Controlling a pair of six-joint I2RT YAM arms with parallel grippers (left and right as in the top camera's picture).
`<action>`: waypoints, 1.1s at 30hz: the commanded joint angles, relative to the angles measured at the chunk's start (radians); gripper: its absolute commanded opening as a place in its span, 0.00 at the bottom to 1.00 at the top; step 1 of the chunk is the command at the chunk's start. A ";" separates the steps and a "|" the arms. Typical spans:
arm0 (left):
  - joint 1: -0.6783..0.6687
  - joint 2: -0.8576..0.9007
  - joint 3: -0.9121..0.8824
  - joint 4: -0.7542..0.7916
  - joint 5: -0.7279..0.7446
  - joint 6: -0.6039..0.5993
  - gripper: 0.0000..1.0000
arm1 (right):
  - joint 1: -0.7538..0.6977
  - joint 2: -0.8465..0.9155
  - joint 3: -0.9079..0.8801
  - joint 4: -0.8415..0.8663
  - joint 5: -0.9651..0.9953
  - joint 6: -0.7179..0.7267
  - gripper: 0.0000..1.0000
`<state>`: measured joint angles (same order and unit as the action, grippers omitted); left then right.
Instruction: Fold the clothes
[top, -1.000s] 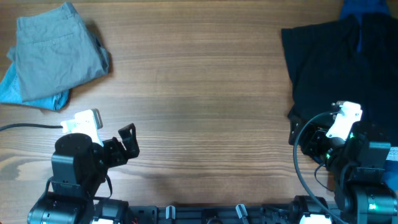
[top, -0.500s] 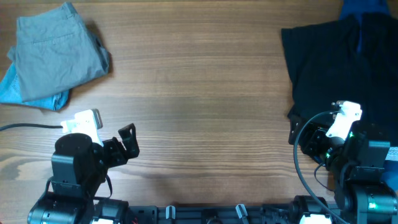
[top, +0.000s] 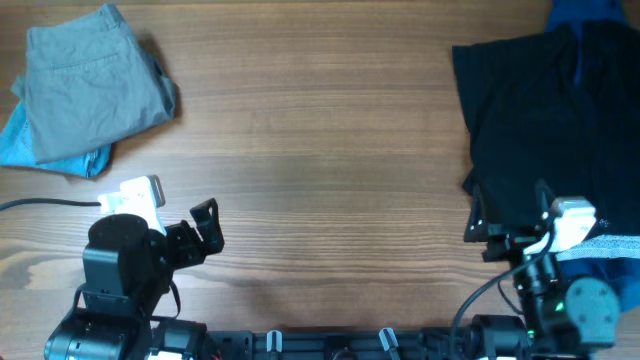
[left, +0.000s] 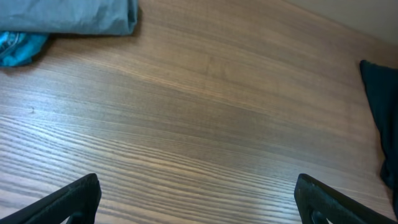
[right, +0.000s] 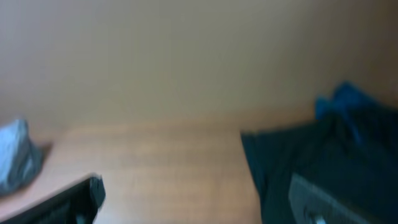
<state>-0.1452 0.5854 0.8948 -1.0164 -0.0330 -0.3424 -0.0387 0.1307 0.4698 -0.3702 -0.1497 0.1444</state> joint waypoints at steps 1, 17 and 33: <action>-0.008 -0.003 -0.001 0.003 -0.014 -0.005 1.00 | 0.026 -0.118 -0.171 0.198 -0.014 -0.050 1.00; -0.008 -0.003 -0.001 0.003 -0.014 -0.005 1.00 | 0.075 -0.128 -0.465 0.380 0.000 -0.204 1.00; -0.008 -0.003 -0.001 0.003 -0.014 -0.005 1.00 | 0.075 -0.126 -0.465 0.382 -0.007 -0.204 1.00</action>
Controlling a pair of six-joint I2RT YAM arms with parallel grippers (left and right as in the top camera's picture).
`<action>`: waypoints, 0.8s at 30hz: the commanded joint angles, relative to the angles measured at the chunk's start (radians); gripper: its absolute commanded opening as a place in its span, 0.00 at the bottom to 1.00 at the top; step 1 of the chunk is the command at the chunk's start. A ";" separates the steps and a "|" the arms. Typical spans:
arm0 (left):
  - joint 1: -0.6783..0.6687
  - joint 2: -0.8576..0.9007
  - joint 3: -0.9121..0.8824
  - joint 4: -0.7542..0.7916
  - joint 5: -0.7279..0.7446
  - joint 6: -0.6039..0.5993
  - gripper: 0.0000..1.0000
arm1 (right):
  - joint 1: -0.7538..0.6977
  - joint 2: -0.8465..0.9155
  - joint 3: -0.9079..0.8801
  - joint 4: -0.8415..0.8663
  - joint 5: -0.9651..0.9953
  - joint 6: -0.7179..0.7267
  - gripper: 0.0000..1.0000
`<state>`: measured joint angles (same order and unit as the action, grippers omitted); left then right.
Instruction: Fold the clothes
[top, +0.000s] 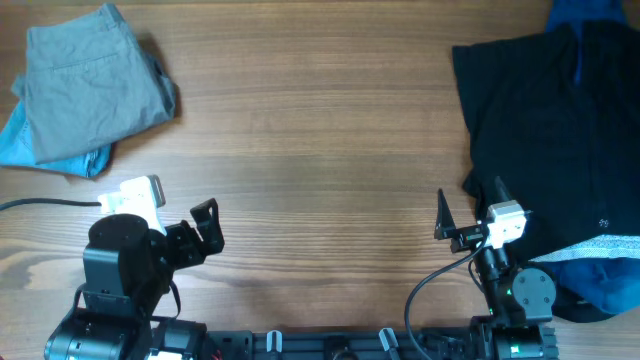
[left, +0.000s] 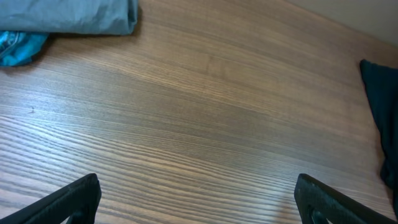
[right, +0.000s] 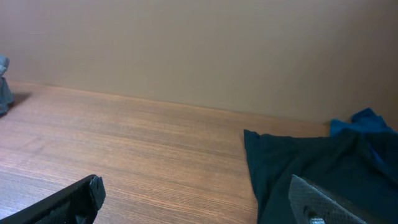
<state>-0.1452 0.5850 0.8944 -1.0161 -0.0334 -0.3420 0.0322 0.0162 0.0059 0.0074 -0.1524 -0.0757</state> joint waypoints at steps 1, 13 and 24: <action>-0.008 -0.002 -0.001 0.003 -0.013 -0.006 1.00 | 0.004 -0.011 -0.001 0.004 -0.004 0.016 1.00; -0.008 -0.002 -0.001 0.003 -0.013 -0.006 1.00 | 0.004 -0.011 -0.001 0.004 -0.004 0.015 1.00; 0.023 -0.115 -0.023 -0.057 -0.062 0.036 1.00 | 0.004 -0.011 -0.001 0.004 -0.004 0.016 1.00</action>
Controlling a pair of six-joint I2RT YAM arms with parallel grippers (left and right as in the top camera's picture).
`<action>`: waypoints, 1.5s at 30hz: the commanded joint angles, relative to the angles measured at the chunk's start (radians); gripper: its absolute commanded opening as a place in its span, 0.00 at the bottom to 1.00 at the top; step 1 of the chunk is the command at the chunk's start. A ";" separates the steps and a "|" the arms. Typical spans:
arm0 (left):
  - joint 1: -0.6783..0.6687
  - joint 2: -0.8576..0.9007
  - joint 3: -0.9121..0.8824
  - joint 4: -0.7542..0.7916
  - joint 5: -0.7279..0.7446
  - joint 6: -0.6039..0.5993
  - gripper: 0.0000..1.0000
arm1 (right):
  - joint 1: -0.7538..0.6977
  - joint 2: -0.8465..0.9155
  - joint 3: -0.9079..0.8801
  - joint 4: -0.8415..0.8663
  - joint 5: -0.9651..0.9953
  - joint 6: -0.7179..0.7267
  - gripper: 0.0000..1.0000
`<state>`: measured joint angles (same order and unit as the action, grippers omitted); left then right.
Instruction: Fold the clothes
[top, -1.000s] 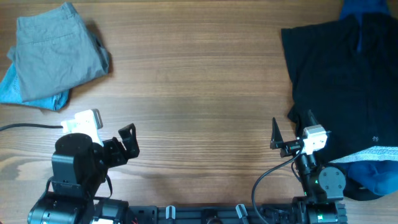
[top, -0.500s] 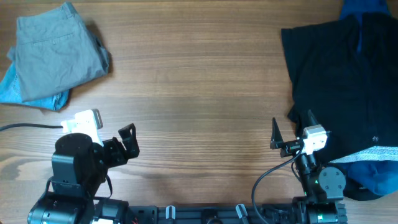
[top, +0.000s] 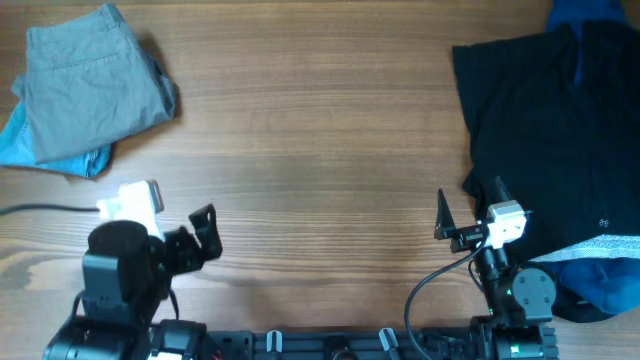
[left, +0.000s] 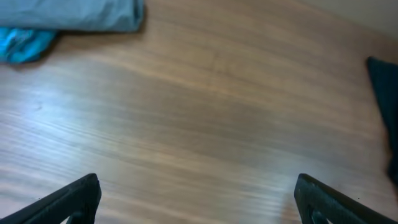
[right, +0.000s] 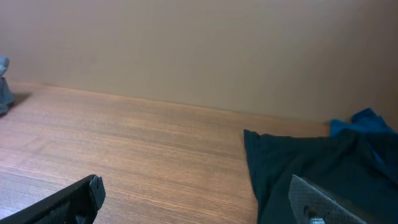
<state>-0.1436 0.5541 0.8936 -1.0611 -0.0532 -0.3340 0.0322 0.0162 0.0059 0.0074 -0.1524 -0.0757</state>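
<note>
A black garment (top: 550, 120) lies spread at the table's right side, also seen in the right wrist view (right: 317, 168). My right gripper (top: 468, 215) stands open and empty at that garment's near left edge, its fingers (right: 68, 198) wide apart. A folded grey garment (top: 90, 85) rests on a light blue one (top: 20, 145) at the far left. My left gripper (top: 205, 235) is open and empty near the front left, over bare wood; its view is blurred, with the grey garment (left: 68, 15) far ahead.
A blue cloth (top: 585, 12) lies at the back right corner beyond the black garment. Another blue piece with a pale band (top: 600, 265) sits at the front right. A cable (top: 40, 208) runs off the left edge.
My left arm has shifted slightly toward the table's front edge, and its view is now blurred. The right arm and the clothes are where they were.
At first my right gripper was open over the near part of the black garment at the front right. Then it stood further left, at that garment's left edge, where it stays. The left arm stayed put until its small shift now.
</note>
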 joint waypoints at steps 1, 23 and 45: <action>0.032 -0.113 -0.044 0.007 -0.042 0.029 1.00 | 0.004 -0.011 -0.001 0.004 -0.004 0.016 1.00; 0.134 -0.551 -0.888 0.975 0.072 0.188 1.00 | 0.004 -0.011 -0.001 0.004 -0.004 0.016 1.00; 0.135 -0.550 -0.888 0.985 0.097 0.188 1.00 | 0.004 -0.011 -0.001 0.004 -0.004 0.016 1.00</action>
